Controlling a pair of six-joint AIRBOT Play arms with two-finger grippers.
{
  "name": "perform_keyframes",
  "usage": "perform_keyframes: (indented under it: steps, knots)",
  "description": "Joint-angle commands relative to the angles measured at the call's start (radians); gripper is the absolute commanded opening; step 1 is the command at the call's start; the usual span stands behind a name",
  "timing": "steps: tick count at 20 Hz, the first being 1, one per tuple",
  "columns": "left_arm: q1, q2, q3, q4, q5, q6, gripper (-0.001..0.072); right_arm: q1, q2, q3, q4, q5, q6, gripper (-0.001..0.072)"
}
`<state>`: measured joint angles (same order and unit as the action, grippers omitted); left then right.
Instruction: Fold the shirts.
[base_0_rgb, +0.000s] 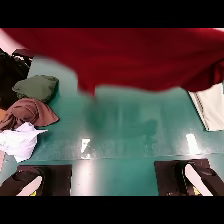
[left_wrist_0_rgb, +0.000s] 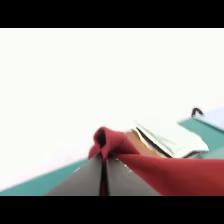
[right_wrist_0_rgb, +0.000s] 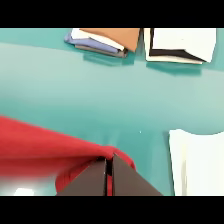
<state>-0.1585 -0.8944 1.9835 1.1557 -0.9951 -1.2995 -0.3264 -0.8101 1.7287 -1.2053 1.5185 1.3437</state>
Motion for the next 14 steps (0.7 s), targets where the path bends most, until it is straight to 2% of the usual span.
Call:
perform_keyframes:
  steps: [1,4,7,10,14]
  knots:
    - [0.000,0.014,-0.047,0.042,-0.121,-0.014,0.0020,0.001,-0.089,0.120,0.002,0.119,0.035,0.0018]
    - [0.000,-0.090,-0.207,0.049,-0.196,-0.036,0.0021,0.046,-0.204,0.085,0.005,0.162,0.070,0.0018]
    - [0.000,-0.227,-0.417,0.046,-0.216,-0.053,0.0021,0.132,-0.327,-0.092,-0.003,0.167,0.080,0.0018]
    - [0.000,-0.401,-0.569,0.066,-0.118,-0.028,0.0021,0.179,-0.490,-0.283,-0.048,0.107,0.079,0.0018]
    - [0.008,-0.564,-0.579,0.072,0.077,-0.035,0.0021,0.181,-0.694,-0.287,-0.043,-0.035,0.079,0.0019]
